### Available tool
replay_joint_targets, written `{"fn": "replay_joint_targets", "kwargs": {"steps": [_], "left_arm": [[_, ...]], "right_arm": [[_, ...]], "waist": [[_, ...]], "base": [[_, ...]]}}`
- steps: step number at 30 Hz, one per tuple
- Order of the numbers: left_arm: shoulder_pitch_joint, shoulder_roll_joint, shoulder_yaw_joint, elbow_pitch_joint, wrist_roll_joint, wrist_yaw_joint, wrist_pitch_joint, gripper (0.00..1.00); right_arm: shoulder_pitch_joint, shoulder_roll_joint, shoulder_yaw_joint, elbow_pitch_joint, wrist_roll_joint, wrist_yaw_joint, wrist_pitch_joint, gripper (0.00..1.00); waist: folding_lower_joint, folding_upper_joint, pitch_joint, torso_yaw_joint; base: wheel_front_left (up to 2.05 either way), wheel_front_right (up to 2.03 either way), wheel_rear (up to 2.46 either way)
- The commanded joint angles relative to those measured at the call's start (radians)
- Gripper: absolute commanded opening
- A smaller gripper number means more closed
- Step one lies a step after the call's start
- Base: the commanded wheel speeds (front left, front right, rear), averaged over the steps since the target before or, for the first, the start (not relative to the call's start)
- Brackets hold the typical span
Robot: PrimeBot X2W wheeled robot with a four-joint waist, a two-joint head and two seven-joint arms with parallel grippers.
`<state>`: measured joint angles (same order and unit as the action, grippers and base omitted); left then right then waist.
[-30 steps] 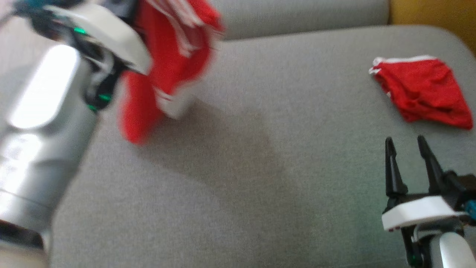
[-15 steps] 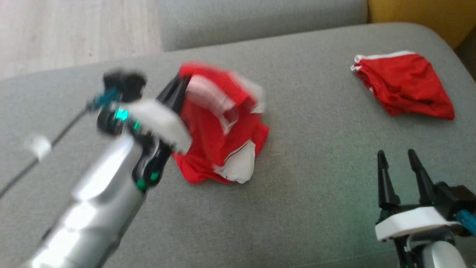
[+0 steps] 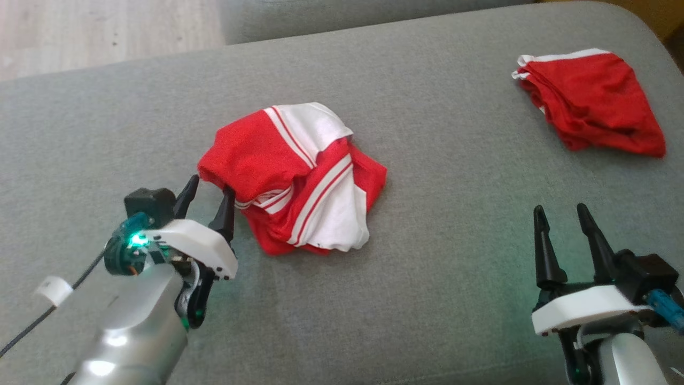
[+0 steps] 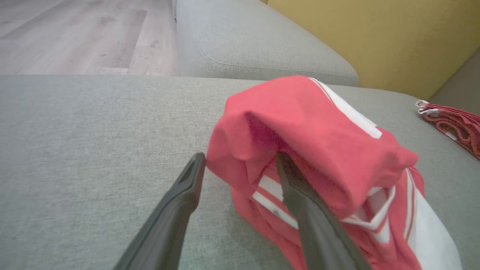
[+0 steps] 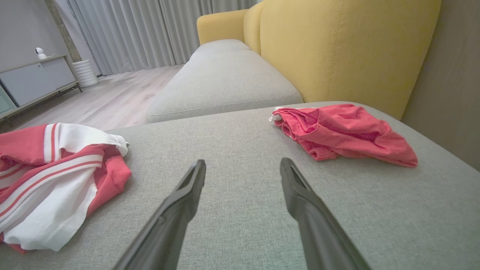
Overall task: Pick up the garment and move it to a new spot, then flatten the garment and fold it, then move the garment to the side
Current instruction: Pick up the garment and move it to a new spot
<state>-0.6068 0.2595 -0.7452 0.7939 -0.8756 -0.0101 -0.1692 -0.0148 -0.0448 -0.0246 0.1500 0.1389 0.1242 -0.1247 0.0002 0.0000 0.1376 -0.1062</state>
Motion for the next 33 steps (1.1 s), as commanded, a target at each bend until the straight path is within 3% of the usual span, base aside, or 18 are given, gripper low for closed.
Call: {"fn": "replay_joint_targets", "kwargs": {"steps": [1, 10, 23, 33], "left_arm": [[-0.052, 0.021, 0.027, -0.012, 0.013, -0.003, -0.021, 1.00], [-0.013, -0.007, 0.025, -0.030, 0.069, -0.006, -0.087, 1.00], [0.340, 0.053, 0.219, -0.412, 0.166, 0.120, -0.092, 1.00], [0.554, 0.066, 0.272, -0.557, 0.183, 0.188, -0.092, 1.00]], "right_arm": [[-0.047, -0.005, 0.019, -0.024, -0.008, 0.007, -0.010, 1.00], [-0.016, -0.005, -0.021, -0.013, -0.046, 0.007, 0.004, 1.00], [0.099, -0.005, -0.005, -0.024, -0.024, 0.007, -0.013, 1.00], [0.164, -0.005, 0.031, 0.016, 0.007, 0.007, -0.062, 1.00]], "waist": [[-0.0002, 0.0000, -0.011, 0.012], [-0.0002, 0.0000, -0.141, 0.096], [-0.0002, 0.0000, -0.227, 0.179], [-0.0002, 0.0000, -0.259, 0.182]], "base": [[0.00, 0.00, 0.00], [0.00, 0.00, 0.00], [0.00, 0.00, 0.00], [0.00, 0.00, 0.00]]}}
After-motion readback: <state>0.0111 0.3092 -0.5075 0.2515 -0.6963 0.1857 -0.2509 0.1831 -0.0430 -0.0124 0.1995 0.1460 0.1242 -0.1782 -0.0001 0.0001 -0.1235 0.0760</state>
